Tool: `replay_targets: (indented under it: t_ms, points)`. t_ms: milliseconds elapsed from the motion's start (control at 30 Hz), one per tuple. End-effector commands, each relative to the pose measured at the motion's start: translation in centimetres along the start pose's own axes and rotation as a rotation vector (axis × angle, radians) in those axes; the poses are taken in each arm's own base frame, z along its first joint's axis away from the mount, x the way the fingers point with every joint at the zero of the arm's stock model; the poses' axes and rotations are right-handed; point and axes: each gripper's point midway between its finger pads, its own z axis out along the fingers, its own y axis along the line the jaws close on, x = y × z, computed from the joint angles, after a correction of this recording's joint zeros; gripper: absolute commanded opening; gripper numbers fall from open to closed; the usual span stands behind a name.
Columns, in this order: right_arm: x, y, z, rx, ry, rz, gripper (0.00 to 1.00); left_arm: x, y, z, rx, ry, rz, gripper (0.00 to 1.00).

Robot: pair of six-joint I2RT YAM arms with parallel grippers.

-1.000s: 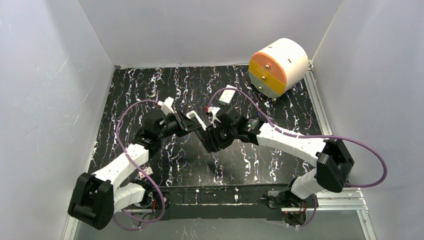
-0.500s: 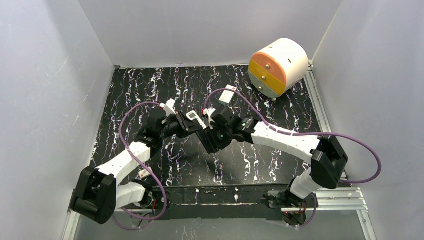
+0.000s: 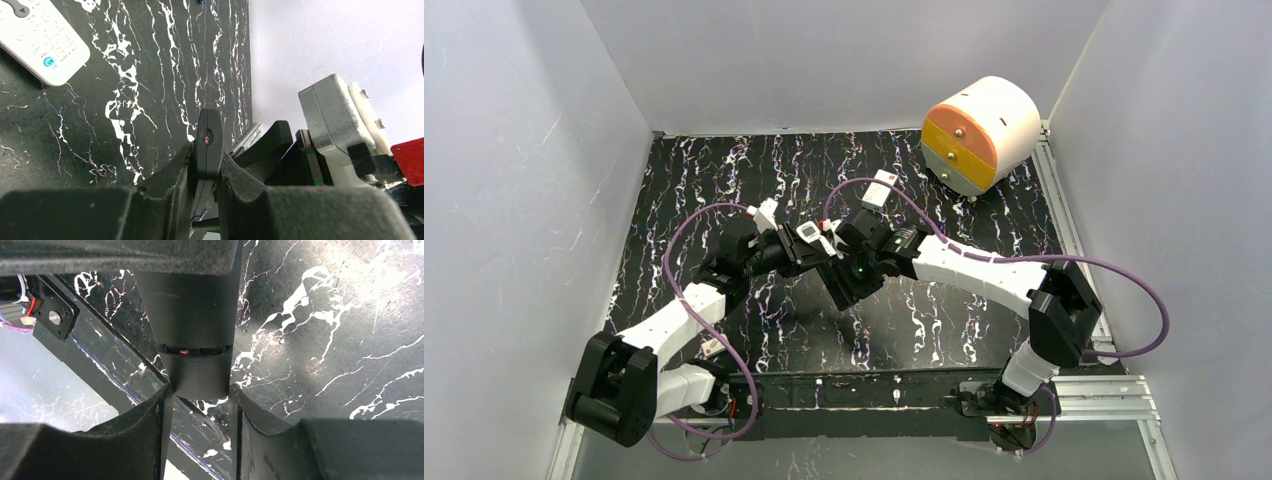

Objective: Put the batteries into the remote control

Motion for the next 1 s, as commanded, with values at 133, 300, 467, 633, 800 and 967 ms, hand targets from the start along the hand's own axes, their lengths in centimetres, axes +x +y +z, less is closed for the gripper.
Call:
replay_targets:
  t_ms: [133,300,467,633,800,967]
  points:
    - [-2.8,1.4,0.0,-0.033,-0.068,0.001,0.45,1.7,-6.0,-1.0,0.21,0.158,-0.049,0.0]
    - [-3.6,1.8,-0.4,-0.04,-0.099,-0.006,0.47,2.3,-6.0,-1.3,0.233,0.171,-0.034,0.0]
    - [-4.2,1.6,-1.0,-0.013,-0.116,0.006,0.47,3.2,-4.8,-1.1,0.213,0.203,-0.055,0.0]
    - [-4.7,1.6,-1.4,0.001,-0.124,0.02,0.48,3.9,-3.9,-1.2,0.203,0.214,-0.052,0.0]
    - [-5.1,1.4,-0.9,0.016,-0.129,0.039,0.49,4.6,-3.4,-1.1,0.195,0.235,-0.058,0.0]
    - [-6.1,1.4,-0.2,0.02,-0.148,0.047,0.49,5.2,-3.5,-1.1,0.195,0.253,-0.074,0.0]
